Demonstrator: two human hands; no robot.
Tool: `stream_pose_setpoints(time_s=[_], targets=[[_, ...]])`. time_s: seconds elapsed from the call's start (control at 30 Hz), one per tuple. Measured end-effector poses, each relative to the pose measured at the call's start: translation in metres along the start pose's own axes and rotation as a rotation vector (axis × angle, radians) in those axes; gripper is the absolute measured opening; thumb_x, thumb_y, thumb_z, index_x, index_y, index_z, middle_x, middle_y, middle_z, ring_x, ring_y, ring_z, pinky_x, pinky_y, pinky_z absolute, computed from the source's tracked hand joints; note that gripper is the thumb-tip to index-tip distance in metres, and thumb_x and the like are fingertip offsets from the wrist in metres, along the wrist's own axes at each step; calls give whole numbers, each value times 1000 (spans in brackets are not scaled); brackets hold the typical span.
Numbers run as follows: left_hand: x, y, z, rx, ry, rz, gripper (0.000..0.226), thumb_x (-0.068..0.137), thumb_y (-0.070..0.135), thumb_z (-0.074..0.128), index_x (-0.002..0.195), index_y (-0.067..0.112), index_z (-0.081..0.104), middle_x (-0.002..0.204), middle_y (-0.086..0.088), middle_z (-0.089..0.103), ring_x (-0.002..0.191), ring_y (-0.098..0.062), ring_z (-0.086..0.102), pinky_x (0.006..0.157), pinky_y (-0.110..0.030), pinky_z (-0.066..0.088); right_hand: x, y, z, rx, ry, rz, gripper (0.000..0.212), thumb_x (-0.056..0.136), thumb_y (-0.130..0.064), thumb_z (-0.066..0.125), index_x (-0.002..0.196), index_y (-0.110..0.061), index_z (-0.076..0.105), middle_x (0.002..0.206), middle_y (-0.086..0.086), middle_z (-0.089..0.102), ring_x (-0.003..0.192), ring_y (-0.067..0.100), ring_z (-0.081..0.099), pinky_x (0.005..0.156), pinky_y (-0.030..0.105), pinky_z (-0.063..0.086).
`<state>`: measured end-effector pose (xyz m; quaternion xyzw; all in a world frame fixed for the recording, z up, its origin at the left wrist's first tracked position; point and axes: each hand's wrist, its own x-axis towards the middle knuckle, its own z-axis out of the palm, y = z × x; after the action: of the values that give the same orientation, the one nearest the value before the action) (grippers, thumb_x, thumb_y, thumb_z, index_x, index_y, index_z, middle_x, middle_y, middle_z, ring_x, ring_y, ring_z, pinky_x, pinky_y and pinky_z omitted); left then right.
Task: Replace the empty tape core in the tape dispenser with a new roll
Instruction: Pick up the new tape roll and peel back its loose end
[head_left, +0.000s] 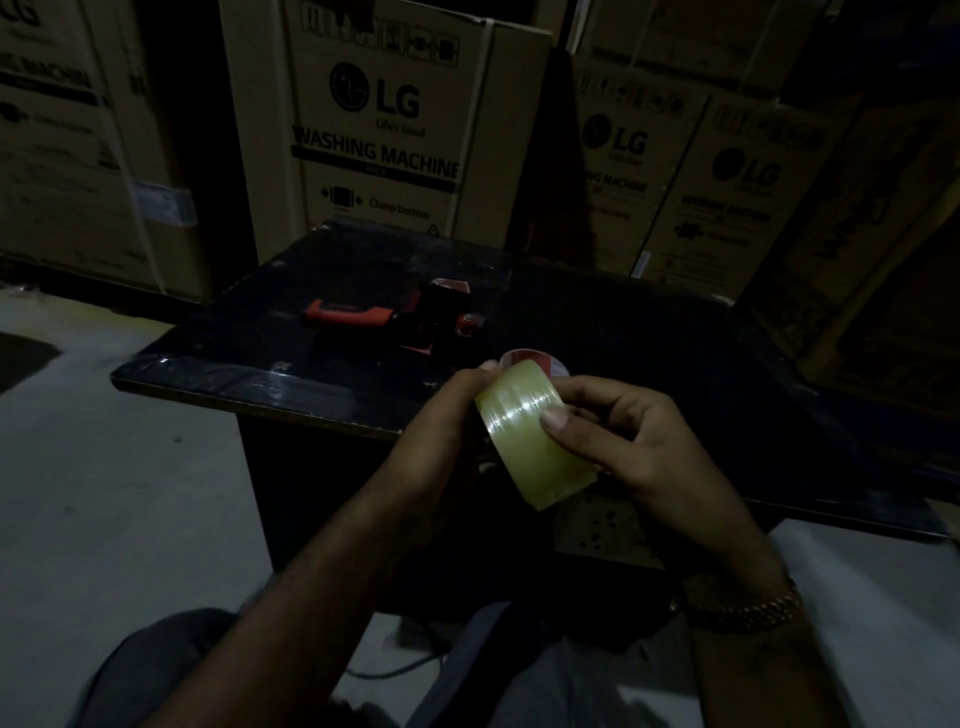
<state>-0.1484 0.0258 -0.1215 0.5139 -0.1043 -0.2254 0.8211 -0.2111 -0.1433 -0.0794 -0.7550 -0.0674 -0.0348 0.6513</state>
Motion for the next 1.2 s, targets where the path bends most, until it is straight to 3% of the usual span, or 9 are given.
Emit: stream_pose_setpoints(time_s=[0.23, 0.33, 0.43, 0.53, 0.67, 0.8, 0.93, 1.07, 1.2], targets=[[-1, 1, -6, -45, -5, -71, 59, 106, 59, 37, 108, 21, 83, 103, -11, 81, 78, -19, 77, 61, -31, 55, -1, 4, -6, -89, -87, -86, 60, 88, -9, 76, 145, -15, 61, 134, 2, 76, 127, 17, 70, 96, 32, 61], [-3, 0, -5, -106, -14, -133, 62, 106, 59, 37, 101, 21, 85, 105, -12, 82, 85, -22, 78, 72, -38, 62, -2, 4, -5, -82, -109, -96, 60, 89, -6, 74, 147, -14, 59, 132, 6, 76, 125, 19, 72, 95, 31, 61], [0, -4, -5, -222, -23, -207, 66, 107, 63, 34, 120, 13, 75, 115, -20, 78, 96, -31, 76, 84, -48, 60, -4, 4, -5, -103, -142, -102, 66, 91, -6, 73, 152, -17, 53, 133, 8, 75, 128, 22, 70, 100, 37, 60], [5, -9, -9, -289, -38, -272, 78, 103, 73, 30, 138, 14, 65, 127, -21, 74, 100, -33, 77, 83, -50, 63, -5, 3, -5, -89, -138, -121, 70, 91, -4, 72, 155, -17, 48, 132, 9, 76, 129, 25, 69, 105, 41, 57], [8, -14, -14, -196, -70, -328, 93, 92, 89, 24, 145, 22, 61, 128, -22, 75, 97, -34, 80, 73, -46, 66, -2, 1, -1, -1, -20, -145, 67, 88, -3, 73, 151, -16, 53, 120, 13, 80, 113, 26, 77, 88, 35, 64], [1, -12, -8, 190, 41, -11, 71, 98, 76, 28, 142, 32, 61, 122, -3, 79, 107, -18, 79, 93, -45, 64, 0, 0, 7, 122, 142, -76, 54, 85, -10, 74, 138, -13, 63, 108, 11, 84, 96, 20, 82, 73, 28, 65], [0, -10, -9, 319, 39, 400, 46, 99, 42, 50, 140, 22, 59, 121, 10, 76, 106, -4, 75, 80, -21, 61, 3, 2, 12, 186, 266, 12, 34, 90, -8, 76, 124, -12, 71, 100, 11, 84, 90, 19, 82, 70, 28, 65], [-2, -10, -18, 352, -111, 460, 34, 106, 15, 50, 138, 24, 60, 131, 14, 73, 122, -7, 71, 87, -20, 59, 2, 0, 12, 249, 317, 94, 28, 92, -13, 77, 120, -15, 72, 95, 9, 85, 83, 16, 82, 62, 28, 63], [-2, -12, -22, 459, -102, 436, 44, 106, 6, 56, 145, 26, 59, 139, 7, 69, 127, -9, 68, 89, -23, 61, 1, -4, 10, 259, 287, 131, 32, 92, -15, 77, 122, -17, 70, 98, 7, 85, 85, 16, 82, 66, 31, 66]])
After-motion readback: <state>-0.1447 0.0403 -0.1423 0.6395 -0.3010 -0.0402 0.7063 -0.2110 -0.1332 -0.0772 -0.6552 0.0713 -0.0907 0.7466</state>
